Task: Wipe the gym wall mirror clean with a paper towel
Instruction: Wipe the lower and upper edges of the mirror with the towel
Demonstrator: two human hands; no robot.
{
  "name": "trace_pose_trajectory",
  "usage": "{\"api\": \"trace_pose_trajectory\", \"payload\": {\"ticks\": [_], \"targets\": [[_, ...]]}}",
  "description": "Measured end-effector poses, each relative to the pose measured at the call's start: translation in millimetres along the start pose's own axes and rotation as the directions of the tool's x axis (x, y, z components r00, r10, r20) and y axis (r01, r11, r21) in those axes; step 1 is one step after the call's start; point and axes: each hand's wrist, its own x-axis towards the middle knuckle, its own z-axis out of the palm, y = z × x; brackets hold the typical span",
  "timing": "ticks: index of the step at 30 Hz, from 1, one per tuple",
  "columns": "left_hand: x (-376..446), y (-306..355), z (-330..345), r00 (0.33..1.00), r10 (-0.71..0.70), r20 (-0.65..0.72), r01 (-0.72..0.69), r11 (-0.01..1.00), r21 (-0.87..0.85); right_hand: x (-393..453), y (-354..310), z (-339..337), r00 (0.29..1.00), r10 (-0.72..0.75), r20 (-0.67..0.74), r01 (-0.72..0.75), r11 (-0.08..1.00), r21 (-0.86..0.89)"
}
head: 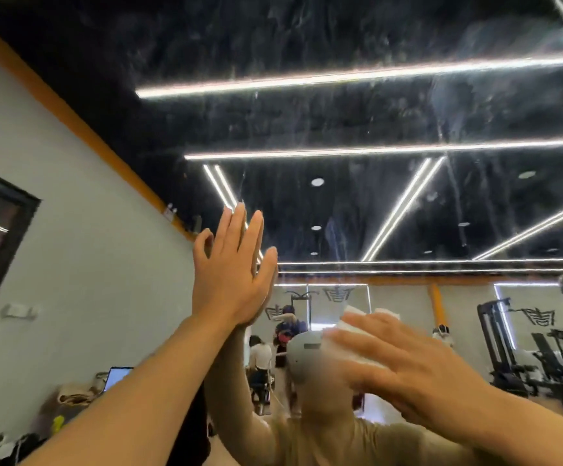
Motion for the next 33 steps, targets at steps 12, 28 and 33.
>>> {"api": "trace_pose_trajectory", "payload": {"ticks": [12,28,33], "targets": [[-1,-6,5,0.999,0.018,-0.044,-0.020,0.998,-0.056,164,147,-32,0.655,0.715,-0.245,-0.629,0.695,0.347],[-20,-17,0,0.991,0.132,-0.029,-0.135,0.978,-0.162,14,-25,-6,0.971,0.237,0.030,-0.238,0.961,0.137],[-66,-39,-7,0.971,0.239,0.024,-0.236,0.968,-0.083,21,-22,-15,0.992,0.082,0.098,-0.091,0.992,0.092]]}}
